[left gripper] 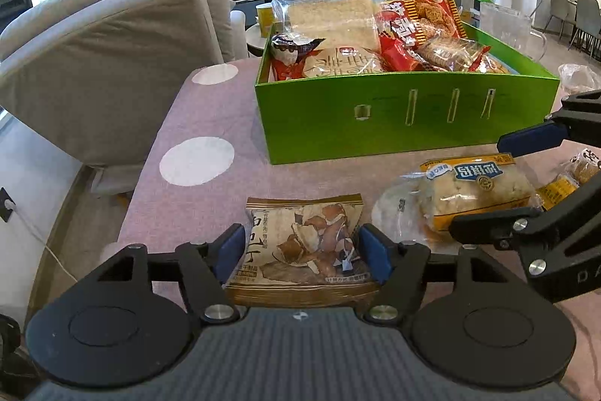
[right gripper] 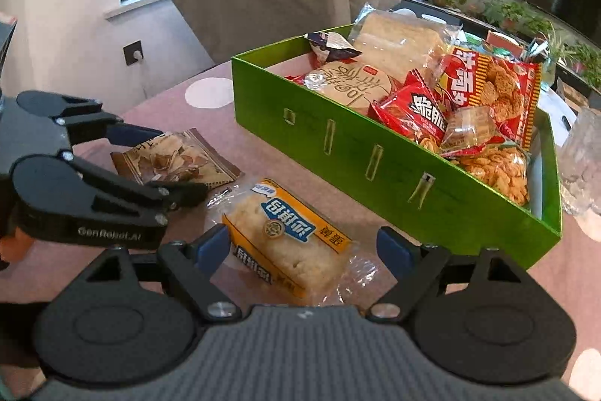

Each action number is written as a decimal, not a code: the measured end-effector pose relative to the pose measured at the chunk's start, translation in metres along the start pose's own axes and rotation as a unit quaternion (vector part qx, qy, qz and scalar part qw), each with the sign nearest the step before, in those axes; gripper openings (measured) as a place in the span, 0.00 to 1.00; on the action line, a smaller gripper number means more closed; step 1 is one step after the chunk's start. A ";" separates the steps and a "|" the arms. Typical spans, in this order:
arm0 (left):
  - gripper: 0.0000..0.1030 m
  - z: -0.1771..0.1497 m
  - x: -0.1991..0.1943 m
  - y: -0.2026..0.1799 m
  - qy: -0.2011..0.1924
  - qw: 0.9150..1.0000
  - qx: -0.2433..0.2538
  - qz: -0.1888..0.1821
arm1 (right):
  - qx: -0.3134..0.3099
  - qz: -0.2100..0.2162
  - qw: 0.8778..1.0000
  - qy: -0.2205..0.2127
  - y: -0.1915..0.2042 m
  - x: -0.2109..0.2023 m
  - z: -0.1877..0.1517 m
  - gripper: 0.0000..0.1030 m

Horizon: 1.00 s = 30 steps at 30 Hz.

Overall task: Organize snacks
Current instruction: 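Grasp the brown snack pack with the left gripper while the right moves to the yellow bread bag, then grasp the yellow-labelled bread bag with the right gripper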

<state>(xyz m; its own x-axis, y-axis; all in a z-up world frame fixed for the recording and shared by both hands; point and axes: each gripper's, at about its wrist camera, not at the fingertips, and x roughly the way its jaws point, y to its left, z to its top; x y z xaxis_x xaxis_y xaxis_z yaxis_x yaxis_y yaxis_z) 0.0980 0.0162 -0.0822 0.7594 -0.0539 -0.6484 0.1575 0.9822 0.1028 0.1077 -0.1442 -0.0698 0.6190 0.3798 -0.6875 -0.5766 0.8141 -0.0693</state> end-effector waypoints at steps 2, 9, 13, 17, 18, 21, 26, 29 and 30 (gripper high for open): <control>0.63 0.000 0.000 0.001 0.001 1.000 -0.004 -0.003 | 0.009 -0.004 1.000 0.001 0.000 0.000 0.000 0.67; 0.63 0.000 0.002 0.003 0.004 1.000 -0.012 -0.004 | 0.061 -0.045 0.997 0.027 0.003 -0.004 -0.001 0.66; 0.63 0.001 0.002 0.005 0.009 1.000 -0.022 -0.004 | 0.112 -0.042 0.992 0.050 0.001 -0.011 -0.003 0.67; 0.63 0.001 0.003 0.006 0.012 1.000 -0.028 -0.003 | 0.127 -0.020 0.990 0.054 0.003 -0.017 -0.007 0.74; 0.63 0.001 0.003 0.006 0.013 0.999 -0.029 -0.003 | 0.118 -0.014 0.992 0.053 0.005 -0.019 -0.009 0.75; 0.65 0.001 0.003 0.006 0.015 0.999 -0.031 -0.003 | 0.105 -0.008 0.993 0.053 0.009 -0.018 -0.015 0.76; 0.68 0.001 0.004 0.008 0.017 0.999 -0.036 -0.002 | 0.082 0.030 0.995 0.056 0.014 -0.022 -0.014 0.76; 0.68 0.000 0.004 0.008 0.017 0.999 -0.036 -0.002 | 0.072 0.013 0.996 0.046 0.017 -0.023 -0.011 0.76; 0.68 0.001 0.004 0.008 0.017 0.999 -0.037 -0.002 | 0.077 0.005 0.996 0.043 0.016 -0.022 -0.010 0.76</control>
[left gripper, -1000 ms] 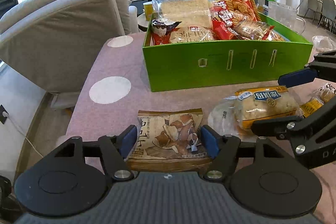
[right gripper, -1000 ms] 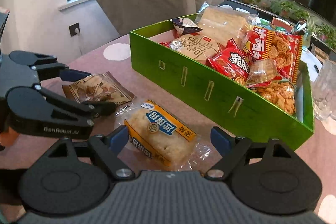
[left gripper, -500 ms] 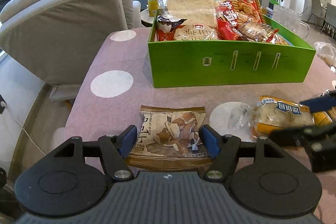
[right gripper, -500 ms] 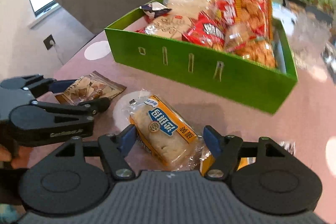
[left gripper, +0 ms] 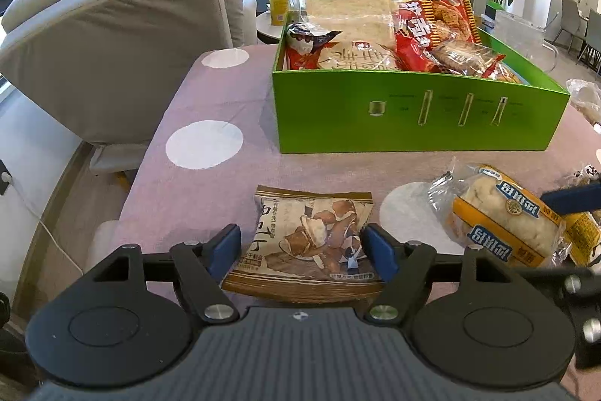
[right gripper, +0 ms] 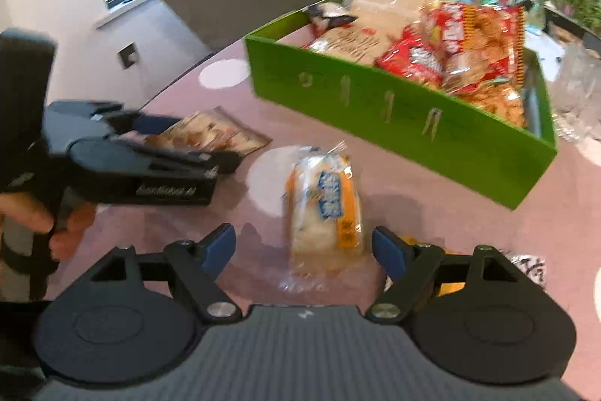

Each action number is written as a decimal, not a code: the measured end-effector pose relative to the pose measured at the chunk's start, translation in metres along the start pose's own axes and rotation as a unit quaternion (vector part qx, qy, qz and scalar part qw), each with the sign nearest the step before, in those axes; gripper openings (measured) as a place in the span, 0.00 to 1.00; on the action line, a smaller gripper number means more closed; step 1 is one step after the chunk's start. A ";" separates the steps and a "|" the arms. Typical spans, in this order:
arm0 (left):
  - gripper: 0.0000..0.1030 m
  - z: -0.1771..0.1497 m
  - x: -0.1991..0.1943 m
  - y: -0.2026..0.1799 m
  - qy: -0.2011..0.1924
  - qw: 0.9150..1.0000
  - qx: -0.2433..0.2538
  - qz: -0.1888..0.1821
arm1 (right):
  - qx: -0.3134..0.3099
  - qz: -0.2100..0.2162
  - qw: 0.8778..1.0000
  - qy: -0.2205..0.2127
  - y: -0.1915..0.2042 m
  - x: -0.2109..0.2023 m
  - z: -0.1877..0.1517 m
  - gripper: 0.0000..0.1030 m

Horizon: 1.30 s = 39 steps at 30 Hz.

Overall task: Organize snacks
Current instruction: 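Grasp the yellow-labelled bread bag with the right gripper, then carry both held packs into the green box and open both grippers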

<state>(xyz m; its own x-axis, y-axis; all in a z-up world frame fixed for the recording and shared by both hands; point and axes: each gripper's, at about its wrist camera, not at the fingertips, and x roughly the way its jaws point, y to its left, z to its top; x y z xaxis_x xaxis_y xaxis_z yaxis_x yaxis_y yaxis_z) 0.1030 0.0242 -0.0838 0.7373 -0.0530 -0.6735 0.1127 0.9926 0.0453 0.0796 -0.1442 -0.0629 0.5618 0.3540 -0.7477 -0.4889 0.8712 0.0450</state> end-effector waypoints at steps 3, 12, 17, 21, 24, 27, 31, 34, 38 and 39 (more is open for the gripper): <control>0.71 0.000 0.000 0.000 0.000 1.000 -0.001 0.002 | 0.016 -0.017 1.000 -0.003 -0.003 0.006 0.004 0.76; 0.54 0.001 0.002 0.001 -0.010 1.000 -0.004 -0.018 | 0.032 -0.038 0.999 0.001 -0.006 0.021 0.007 0.73; 0.48 0.000 -0.009 -0.004 -0.022 1.000 0.010 -0.012 | 0.049 -0.053 0.997 -0.022 -0.009 0.008 0.007 0.73; 0.48 0.003 -0.025 -0.008 -0.042 0.999 0.015 -0.012 | 0.060 -0.057 0.995 -0.045 -0.009 -0.008 0.009 0.73; 0.48 0.006 -0.039 -0.010 -0.058 0.998 0.019 -0.010 | 0.067 -0.061 0.994 -0.059 -0.008 -0.020 0.008 0.73; 0.48 0.011 -0.054 -0.013 -0.071 0.997 0.019 -0.010 | 0.069 -0.061 0.993 -0.068 -0.008 -0.028 0.009 0.73; 0.48 0.016 -0.069 -0.018 -0.082 0.996 0.022 -0.008 | 0.070 -0.063 0.992 -0.085 -0.006 -0.040 0.011 0.73; 0.48 0.021 -0.079 -0.022 -0.087 0.996 0.021 -0.006 | 0.075 -0.063 0.990 -0.098 -0.008 -0.050 0.014 0.73; 0.48 0.028 -0.091 -0.029 -0.098 0.995 0.023 -0.008 | 0.082 -0.067 0.988 -0.115 -0.010 -0.062 0.018 0.73; 0.48 0.031 -0.094 -0.031 -0.100 0.995 0.025 -0.009 | 0.084 -0.068 0.987 -0.119 -0.011 -0.065 0.019 0.73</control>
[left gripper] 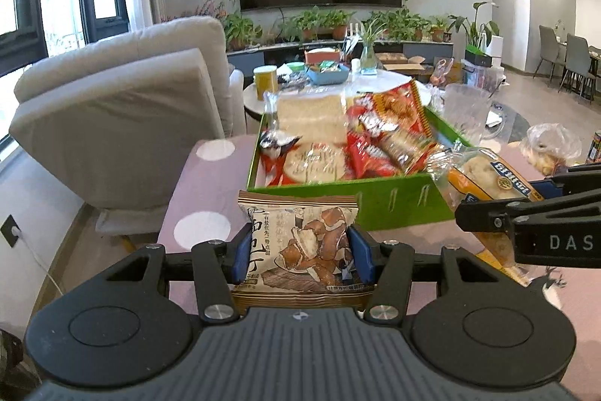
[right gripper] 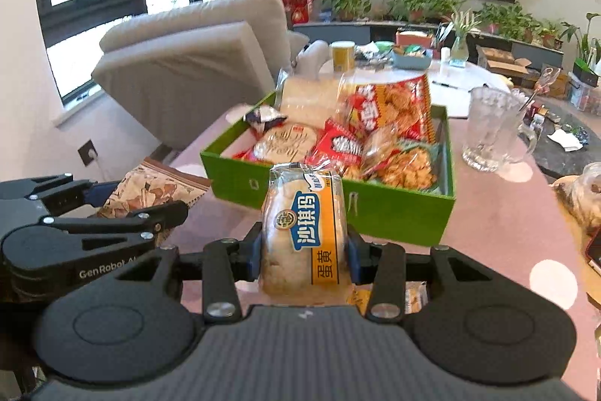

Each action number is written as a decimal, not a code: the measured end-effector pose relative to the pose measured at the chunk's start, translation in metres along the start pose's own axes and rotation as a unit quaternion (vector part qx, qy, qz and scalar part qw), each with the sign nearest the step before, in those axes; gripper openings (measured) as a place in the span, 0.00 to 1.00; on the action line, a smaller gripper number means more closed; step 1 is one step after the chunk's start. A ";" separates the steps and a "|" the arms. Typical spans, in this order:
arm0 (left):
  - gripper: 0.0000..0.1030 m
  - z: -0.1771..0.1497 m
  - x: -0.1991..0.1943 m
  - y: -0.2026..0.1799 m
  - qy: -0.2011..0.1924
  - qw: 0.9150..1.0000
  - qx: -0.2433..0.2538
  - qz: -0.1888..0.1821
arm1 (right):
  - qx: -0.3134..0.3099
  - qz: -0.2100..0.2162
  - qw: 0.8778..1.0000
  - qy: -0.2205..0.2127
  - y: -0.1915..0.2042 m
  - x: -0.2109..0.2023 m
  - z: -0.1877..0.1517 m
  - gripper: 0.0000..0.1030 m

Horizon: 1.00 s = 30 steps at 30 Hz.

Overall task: Organize snacks
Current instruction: 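Carry both held packs into the green box and open both grippers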

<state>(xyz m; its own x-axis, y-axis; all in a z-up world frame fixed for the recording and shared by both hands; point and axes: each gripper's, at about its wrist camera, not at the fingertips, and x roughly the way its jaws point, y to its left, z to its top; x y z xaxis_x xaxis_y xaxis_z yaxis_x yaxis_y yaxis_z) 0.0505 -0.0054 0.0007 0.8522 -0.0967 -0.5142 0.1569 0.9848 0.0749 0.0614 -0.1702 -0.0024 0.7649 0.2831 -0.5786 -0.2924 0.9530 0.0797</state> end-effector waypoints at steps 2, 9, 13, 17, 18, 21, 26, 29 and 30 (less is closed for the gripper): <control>0.48 0.007 -0.003 -0.004 -0.006 1.000 0.003 -0.003 | 0.004 0.000 1.000 -0.007 -0.002 -0.004 0.004 0.73; 0.48 0.025 -0.003 -0.016 -0.023 1.000 0.011 -0.009 | 0.012 0.000 0.999 -0.031 -0.012 -0.008 0.019 0.73; 0.48 0.034 0.003 -0.019 -0.025 1.000 0.011 -0.009 | 0.020 -0.003 0.999 -0.040 -0.020 -0.003 0.027 0.73; 0.48 0.042 0.012 -0.021 -0.024 1.000 0.013 -0.010 | 0.029 -0.004 0.999 -0.045 -0.028 0.002 0.034 0.73; 0.48 0.043 0.014 -0.022 -0.024 1.000 0.013 -0.011 | 0.030 -0.004 0.998 -0.046 -0.029 0.003 0.035 0.73; 0.48 0.048 0.022 -0.022 -0.021 1.000 0.011 -0.013 | 0.039 -0.006 0.998 -0.048 -0.035 0.008 0.038 0.73; 0.48 0.057 0.038 -0.023 -0.016 1.000 0.012 -0.013 | 0.048 -0.007 0.998 -0.047 -0.042 0.019 0.046 0.73; 0.48 0.063 0.051 -0.023 -0.010 1.000 0.011 -0.017 | 0.050 -0.006 0.998 -0.044 -0.043 0.028 0.050 0.73; 0.48 0.065 0.056 -0.023 -0.007 1.000 0.010 -0.018 | 0.052 -0.005 0.998 -0.043 -0.044 0.030 0.051 0.73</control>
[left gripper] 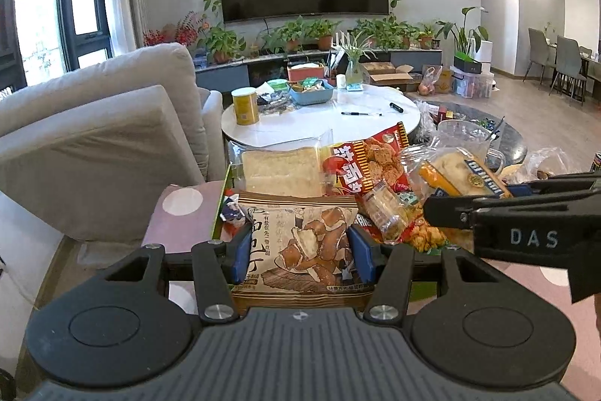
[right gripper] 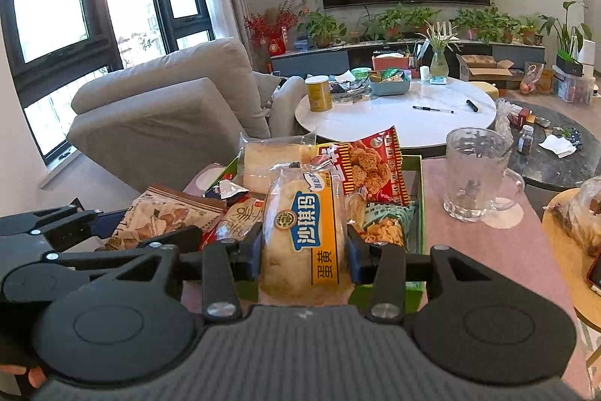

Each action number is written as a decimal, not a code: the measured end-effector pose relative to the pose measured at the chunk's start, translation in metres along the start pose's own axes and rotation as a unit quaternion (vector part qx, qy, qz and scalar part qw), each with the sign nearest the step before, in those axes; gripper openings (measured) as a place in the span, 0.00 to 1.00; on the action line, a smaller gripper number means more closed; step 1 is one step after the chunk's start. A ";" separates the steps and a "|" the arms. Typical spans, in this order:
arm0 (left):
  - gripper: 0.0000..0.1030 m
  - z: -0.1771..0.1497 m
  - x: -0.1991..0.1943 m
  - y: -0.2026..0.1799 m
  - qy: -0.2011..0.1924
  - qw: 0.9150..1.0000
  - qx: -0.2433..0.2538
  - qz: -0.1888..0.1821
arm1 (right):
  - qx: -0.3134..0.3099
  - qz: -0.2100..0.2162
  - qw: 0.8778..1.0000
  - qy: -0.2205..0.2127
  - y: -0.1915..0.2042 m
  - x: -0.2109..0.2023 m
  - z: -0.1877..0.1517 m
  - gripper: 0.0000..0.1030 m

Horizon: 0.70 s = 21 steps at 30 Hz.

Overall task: Organize snacks
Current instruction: 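Carry both held packs into the green box and open both grippers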

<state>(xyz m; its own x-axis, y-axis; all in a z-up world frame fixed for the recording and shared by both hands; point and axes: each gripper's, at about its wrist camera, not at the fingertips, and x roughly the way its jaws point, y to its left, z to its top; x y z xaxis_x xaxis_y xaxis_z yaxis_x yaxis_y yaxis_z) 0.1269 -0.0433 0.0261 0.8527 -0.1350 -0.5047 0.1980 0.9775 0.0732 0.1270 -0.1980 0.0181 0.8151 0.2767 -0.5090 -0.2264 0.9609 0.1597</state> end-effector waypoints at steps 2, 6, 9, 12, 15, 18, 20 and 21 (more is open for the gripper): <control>0.48 0.003 0.009 0.001 0.003 1.000 -0.001 0.001 | 0.005 0.001 1.000 0.002 -0.002 0.006 0.003 0.73; 0.48 0.010 0.026 0.006 0.010 1.000 -0.009 0.004 | 0.014 -0.002 1.000 0.004 -0.007 0.017 0.008 0.73; 0.48 0.015 0.038 0.012 0.012 1.000 -0.014 0.009 | 0.018 -0.005 1.000 0.007 -0.009 0.026 0.014 0.73; 0.48 0.019 0.050 0.018 0.016 1.000 -0.021 0.013 | 0.018 -0.007 1.000 0.011 -0.010 0.036 0.017 0.73; 0.48 0.021 0.064 0.019 0.023 0.999 -0.018 0.013 | 0.017 -0.007 1.000 0.020 -0.010 0.047 0.018 0.73; 0.49 0.021 0.077 0.019 0.032 0.999 -0.015 0.015 | 0.019 -0.007 0.999 0.033 -0.011 0.060 0.017 0.73; 0.49 0.020 0.085 0.018 0.037 0.999 -0.013 0.017 | 0.020 -0.009 0.999 0.041 -0.011 0.068 0.018 0.73; 0.49 0.019 0.090 0.018 0.040 0.999 -0.012 0.017 | 0.021 -0.011 0.999 0.043 -0.011 0.071 0.018 0.73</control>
<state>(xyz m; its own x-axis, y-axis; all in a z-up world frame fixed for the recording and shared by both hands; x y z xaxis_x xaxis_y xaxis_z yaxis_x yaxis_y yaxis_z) 0.2164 -0.0407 -0.0015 0.8178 -0.0885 -0.5687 0.1561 0.9852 0.0712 0.1971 -0.1895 -0.0052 0.7698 0.2573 -0.5841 -0.1842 0.9658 0.1827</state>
